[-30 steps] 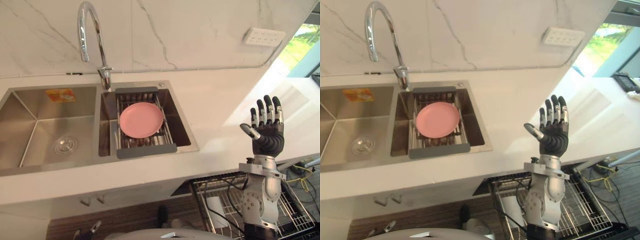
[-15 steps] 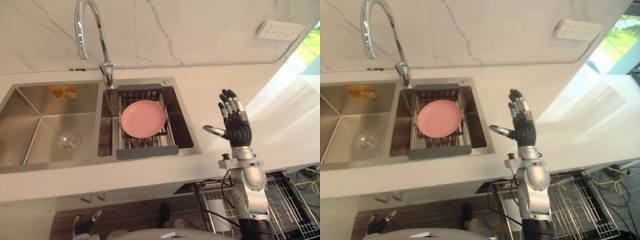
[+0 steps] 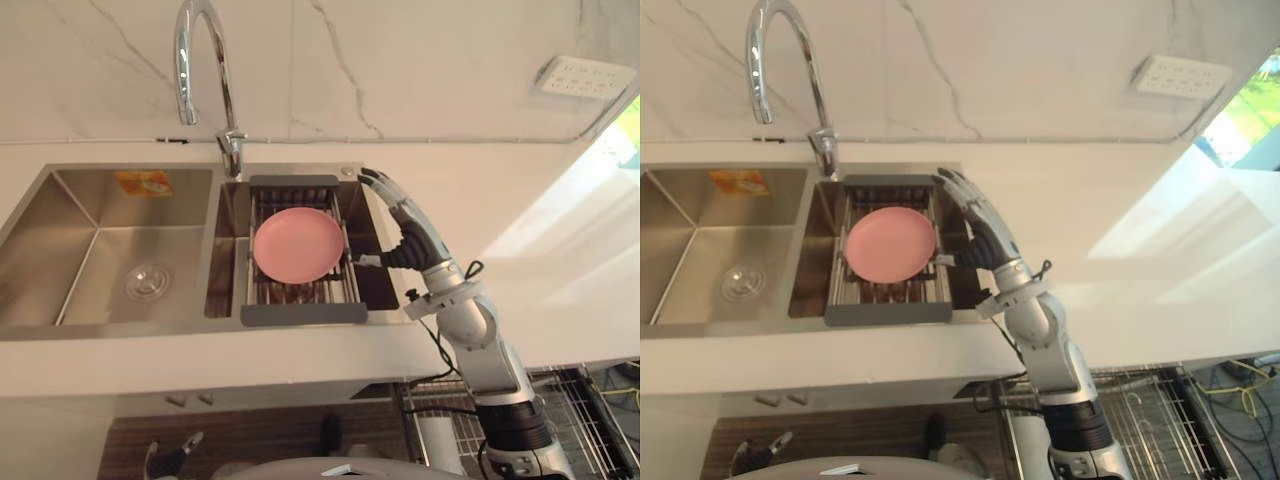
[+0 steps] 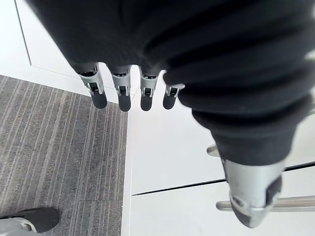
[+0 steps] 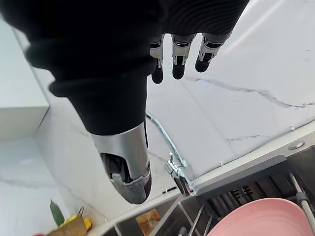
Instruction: Walk over to the sink, pick up the cup, carry it to the dishwasher, place the cup inside the dishwasher, then close the dishwasher door
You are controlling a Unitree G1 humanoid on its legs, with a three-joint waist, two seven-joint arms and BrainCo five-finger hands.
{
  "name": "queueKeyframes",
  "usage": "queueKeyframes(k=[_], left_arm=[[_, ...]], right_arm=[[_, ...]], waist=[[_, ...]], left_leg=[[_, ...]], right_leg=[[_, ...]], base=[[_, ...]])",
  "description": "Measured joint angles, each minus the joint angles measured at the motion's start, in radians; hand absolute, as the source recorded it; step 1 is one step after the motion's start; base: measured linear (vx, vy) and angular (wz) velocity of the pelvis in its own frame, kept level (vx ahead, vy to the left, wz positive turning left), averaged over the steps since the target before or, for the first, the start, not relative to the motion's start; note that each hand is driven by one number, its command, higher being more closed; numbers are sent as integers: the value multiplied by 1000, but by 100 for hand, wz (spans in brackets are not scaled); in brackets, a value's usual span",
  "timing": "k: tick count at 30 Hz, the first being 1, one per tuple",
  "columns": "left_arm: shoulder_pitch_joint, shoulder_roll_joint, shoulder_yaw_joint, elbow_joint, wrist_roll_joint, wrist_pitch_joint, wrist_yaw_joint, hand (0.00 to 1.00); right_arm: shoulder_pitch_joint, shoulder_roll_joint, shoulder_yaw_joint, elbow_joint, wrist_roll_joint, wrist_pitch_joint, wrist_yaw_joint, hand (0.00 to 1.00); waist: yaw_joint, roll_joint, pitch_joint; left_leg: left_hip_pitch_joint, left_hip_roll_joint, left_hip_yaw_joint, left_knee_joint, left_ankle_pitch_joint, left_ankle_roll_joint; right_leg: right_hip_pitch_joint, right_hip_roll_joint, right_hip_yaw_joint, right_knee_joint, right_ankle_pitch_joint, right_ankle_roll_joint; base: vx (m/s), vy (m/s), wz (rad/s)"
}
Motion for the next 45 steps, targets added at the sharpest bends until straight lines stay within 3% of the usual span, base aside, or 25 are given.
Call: queueKeyframes(k=[9,16,25,40,45], left_arm=[[12,3,35,-1,19,2,-14,0],[11,5,37,-3,20,13,-18,0],[-2,21,44,-23,37,14,-22,0],[-1,21,57,-23,37,14,-24,0],[1,21,55,-24,37,15,-23,0]], right_arm=[[-60,-20,149,141,-232,27,95,0],[-74,-44,161,212,-320,70,153,0],[-94,-79,197,242,-411,106,148,0],[-104,-78,207,328,-532,119,36,0],[-132,-76,240,405,-569,135,32,0]], waist=[[22,-26,-25],[30,-11,-20],[29,-3,-15],[33,-3,-10],[42,0,-5]], left_leg=[[-15,7,-24,-35,5,-6],[-28,13,-23,-34,-2,-13],[-23,18,-21,-31,-3,-13],[-22,20,-26,-32,-2,-13],[-24,21,-29,-32,-2,-13]], right_leg=[[-7,-13,-80,0,-10,-4],[-9,-10,-85,0,-5,-6],[-8,-4,-84,0,2,-2],[-3,-7,-103,0,-15,2],[-4,-7,-108,0,-15,2]], base=[[-33,35,15],[7,29,0],[69,74,-1],[15,43,4],[8,37,3]])
